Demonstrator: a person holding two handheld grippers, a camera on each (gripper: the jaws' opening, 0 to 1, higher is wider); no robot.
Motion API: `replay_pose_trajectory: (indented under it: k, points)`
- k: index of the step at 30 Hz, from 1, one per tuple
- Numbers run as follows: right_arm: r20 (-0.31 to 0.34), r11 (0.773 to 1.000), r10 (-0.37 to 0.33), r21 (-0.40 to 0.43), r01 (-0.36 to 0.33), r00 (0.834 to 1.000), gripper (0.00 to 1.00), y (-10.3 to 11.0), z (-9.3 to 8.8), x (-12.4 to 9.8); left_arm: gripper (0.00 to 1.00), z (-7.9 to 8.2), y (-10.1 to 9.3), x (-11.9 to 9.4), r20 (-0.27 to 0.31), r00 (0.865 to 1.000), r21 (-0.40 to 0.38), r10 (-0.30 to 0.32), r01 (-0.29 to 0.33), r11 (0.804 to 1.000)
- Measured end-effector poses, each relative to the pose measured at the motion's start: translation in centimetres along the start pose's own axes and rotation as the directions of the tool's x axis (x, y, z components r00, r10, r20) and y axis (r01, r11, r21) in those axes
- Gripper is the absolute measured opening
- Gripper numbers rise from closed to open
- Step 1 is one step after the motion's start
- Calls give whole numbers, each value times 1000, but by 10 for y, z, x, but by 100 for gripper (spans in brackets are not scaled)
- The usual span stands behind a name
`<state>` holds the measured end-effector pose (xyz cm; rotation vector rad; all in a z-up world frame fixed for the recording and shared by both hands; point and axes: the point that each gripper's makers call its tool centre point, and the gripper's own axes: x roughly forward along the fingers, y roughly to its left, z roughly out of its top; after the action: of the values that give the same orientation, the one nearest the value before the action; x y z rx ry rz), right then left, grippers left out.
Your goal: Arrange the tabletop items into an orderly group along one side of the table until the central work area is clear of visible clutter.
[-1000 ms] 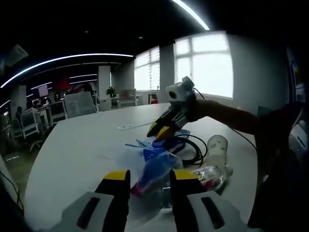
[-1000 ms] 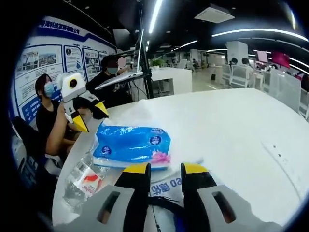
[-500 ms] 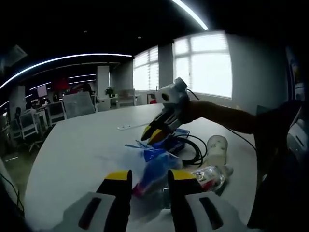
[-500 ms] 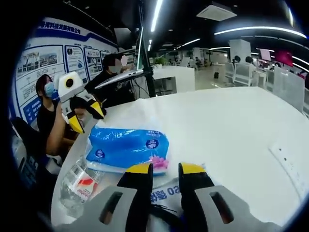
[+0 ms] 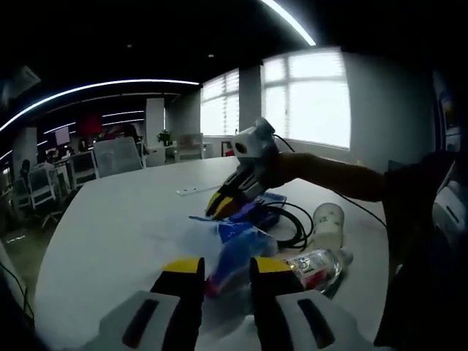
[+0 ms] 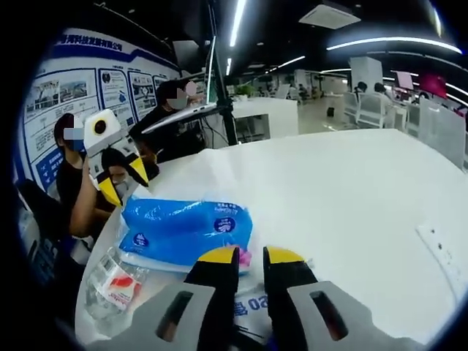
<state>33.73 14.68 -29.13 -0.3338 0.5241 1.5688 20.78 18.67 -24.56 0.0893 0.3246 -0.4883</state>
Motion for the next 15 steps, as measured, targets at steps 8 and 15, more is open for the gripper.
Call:
replay_pose_trajectory:
  k: [8, 15]
  points:
    - [-9, 1000, 13, 10, -13, 1000, 5, 1, -2, 8, 20, 0, 3, 0, 4, 1000, -4, 1, -1, 1000]
    - [-2, 1000, 23, 19, -23, 1000, 4, -6, 3, 12, 18, 0, 4, 1, 9, 1000, -5, -2, 2, 1000]
